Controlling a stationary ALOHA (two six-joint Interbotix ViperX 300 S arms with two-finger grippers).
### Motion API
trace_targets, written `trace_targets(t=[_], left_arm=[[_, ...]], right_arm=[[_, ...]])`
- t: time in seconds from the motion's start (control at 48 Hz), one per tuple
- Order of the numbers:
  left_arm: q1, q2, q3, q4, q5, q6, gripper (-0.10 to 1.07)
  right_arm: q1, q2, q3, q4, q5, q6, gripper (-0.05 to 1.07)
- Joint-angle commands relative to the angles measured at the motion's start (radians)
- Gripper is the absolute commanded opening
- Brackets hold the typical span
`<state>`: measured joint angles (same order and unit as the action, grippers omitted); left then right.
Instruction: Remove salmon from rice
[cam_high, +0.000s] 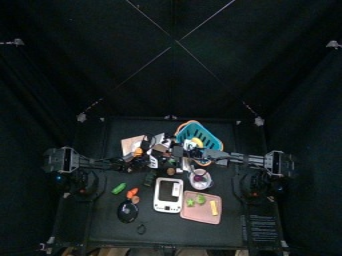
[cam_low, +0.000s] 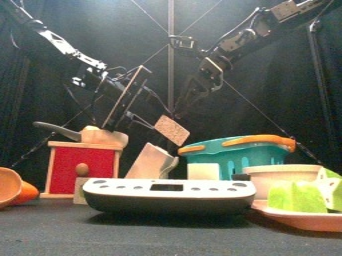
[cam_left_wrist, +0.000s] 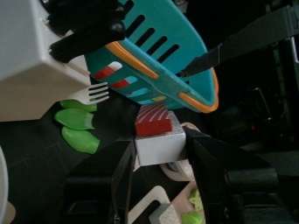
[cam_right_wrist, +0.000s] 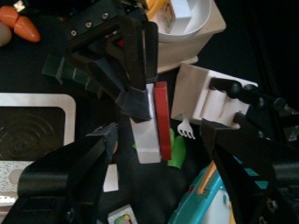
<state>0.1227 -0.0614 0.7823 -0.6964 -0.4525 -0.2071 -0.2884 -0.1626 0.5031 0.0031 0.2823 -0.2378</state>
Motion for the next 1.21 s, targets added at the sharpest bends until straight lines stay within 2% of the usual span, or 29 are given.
trace_targets(t=[0.0, 0.062, 0.167, 0.312, 0.396, 0.5, 0.667, 0.771, 1.188], left_arm=[[0.002, -0.044, 0.017, 0.123, -0.003, 0.003, 0.55], [-0.002, -0.063, 0.043, 0.229, -0.003, 0.005, 0.55], [-0.003, -0.095, 0.081, 0.459, -0.011, 0.003, 0.55], [0.0, -0.133, 0.107, 0.727, -0.04, 0.003, 0.55], [0.003, -0.146, 0.117, 0.827, -0.071, 0.005, 0.55], [0.009, -0.158, 0.13, 0.917, -0.138, 0.008, 0.55], [0.014, -0.163, 0.163, 1.011, -0.258, 0.031, 0.55], [0.014, -0.164, 0.178, 1.031, -0.302, 0.058, 0.55], [0.003, -0.164, 0.181, 1.031, -0.324, 0.069, 0.55]], right_arm=[[0.002, -0.083, 0.034, 0.051, -0.084, 0.003, 1.04], [0.003, -0.115, 0.077, 0.091, -0.158, 0.003, 1.04], [0.005, -0.172, 0.156, 0.166, -0.311, 0.005, 1.04], [0.067, -0.195, 0.235, 0.247, -0.492, 0.015, 1.04], [0.13, -0.179, 0.256, 0.273, -0.569, 0.017, 1.04], [0.193, -0.146, 0.255, 0.276, -0.614, 0.017, 1.04], [0.247, -0.1, 0.249, 0.281, -0.646, 0.017, 1.04], [0.262, -0.087, 0.25, 0.282, -0.647, 0.018, 1.04], [0.27, -0.058, 0.235, 0.272, -0.664, 0.017, 1.04]])
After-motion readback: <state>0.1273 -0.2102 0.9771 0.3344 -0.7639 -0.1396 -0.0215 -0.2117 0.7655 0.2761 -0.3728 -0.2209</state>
